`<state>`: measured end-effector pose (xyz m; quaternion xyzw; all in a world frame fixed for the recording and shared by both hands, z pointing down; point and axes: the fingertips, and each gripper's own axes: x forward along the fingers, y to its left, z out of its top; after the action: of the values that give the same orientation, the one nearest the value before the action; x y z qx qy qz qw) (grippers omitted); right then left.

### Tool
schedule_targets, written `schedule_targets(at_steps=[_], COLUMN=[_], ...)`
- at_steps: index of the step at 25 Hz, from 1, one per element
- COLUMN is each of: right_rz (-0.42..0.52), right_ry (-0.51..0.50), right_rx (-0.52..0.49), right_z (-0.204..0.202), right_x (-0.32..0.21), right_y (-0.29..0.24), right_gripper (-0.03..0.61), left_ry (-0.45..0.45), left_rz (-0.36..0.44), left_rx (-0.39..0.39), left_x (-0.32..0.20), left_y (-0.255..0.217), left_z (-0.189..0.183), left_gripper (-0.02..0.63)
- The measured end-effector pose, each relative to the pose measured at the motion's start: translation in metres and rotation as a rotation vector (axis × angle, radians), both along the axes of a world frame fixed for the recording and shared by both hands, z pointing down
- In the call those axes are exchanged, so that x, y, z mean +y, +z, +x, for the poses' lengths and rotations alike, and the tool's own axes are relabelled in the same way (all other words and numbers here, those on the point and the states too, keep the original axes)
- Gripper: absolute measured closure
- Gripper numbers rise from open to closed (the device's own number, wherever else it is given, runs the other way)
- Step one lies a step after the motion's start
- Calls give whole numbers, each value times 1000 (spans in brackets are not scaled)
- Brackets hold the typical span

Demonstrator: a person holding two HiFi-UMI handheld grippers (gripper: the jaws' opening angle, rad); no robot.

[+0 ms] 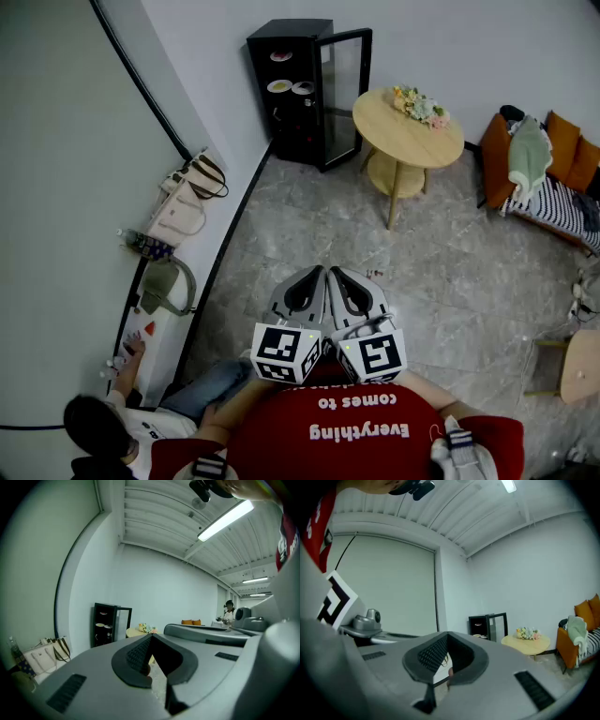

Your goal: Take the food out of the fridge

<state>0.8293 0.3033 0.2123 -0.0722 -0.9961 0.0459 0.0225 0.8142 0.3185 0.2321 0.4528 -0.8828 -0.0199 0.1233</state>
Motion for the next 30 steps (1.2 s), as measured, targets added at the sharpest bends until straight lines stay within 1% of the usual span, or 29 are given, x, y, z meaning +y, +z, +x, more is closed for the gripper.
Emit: schedule_targets(at_steps=[9, 14, 16, 18, 21, 24, 27, 29, 30], right_rz=[-12, -26, -52, -63, -22, 9, 32, 38, 26], right_ry=[-10, -41, -51, -64, -116, -174, -204, -213, -220], right_rx=[12, 17, 16, 39, 88, 119, 169, 192, 195], right_z=[3, 5, 6, 6, 4, -2, -22, -38, -45], right_x=[-8, -17, -21, -23, -17, -9, -3, -3, -4], right_y=[2, 7, 11, 22, 39, 49, 61, 67, 68], right_gripper=[568, 568, 568, 568, 568, 568, 568, 568, 568], left_ry=[-11, -43, -64, -90, -116, -92, -35, 14, 41], left_rz=[-16, -30, -31, -33, -53, -106, -182, -211, -216], left_rx=[8, 15, 30, 57, 103, 125, 139, 152, 158], left_x=[-7, -16, -18, -17, -13, -9, -12, -20, -25], left_y=[2, 7, 15, 27, 44, 59, 80, 92, 95], left_z=[3, 6, 9, 10, 10, 7, -1, -8, -12], left_gripper=[615, 615, 615, 615, 615, 615, 615, 615, 615])
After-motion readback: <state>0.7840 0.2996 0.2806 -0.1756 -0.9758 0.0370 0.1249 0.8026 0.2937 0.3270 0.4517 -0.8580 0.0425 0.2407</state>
